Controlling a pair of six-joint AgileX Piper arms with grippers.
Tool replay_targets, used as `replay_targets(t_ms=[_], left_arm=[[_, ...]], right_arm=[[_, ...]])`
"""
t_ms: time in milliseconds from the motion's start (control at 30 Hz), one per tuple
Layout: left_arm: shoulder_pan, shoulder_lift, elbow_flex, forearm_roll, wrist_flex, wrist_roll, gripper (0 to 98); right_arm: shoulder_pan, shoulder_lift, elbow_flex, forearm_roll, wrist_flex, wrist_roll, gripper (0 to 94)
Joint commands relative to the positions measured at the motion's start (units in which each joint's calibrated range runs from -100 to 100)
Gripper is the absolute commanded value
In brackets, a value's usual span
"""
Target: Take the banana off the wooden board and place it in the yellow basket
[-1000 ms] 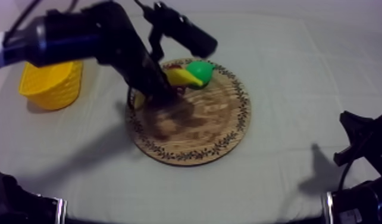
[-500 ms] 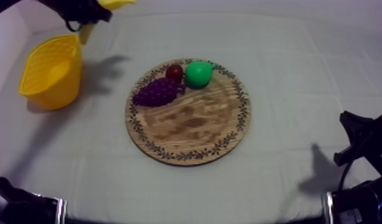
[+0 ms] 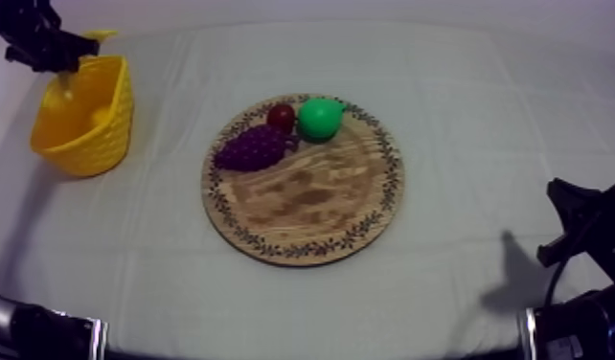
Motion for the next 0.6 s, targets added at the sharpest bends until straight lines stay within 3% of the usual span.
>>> replay_targets(t_ms=[0,333,567], left_arm=[[-1.39,0.95,2.44,0.01,-0.97,0.41,10.4],[-2.52,6.87,7.61,0.37,-6.38,2.51,10.7],[-3.84,10.25,7.21,2.42,-10.04,2.64,13.2]], right_arm=[[-0.01,-0.04,-0.03,-0.02,0.05,0.01,0.5],[-0.01,-0.04,-0.03,-0.02,0.05,0.01,0.5],[-0.01,-0.04,-0.03,-0.02,0.05,0.01,0.5]])
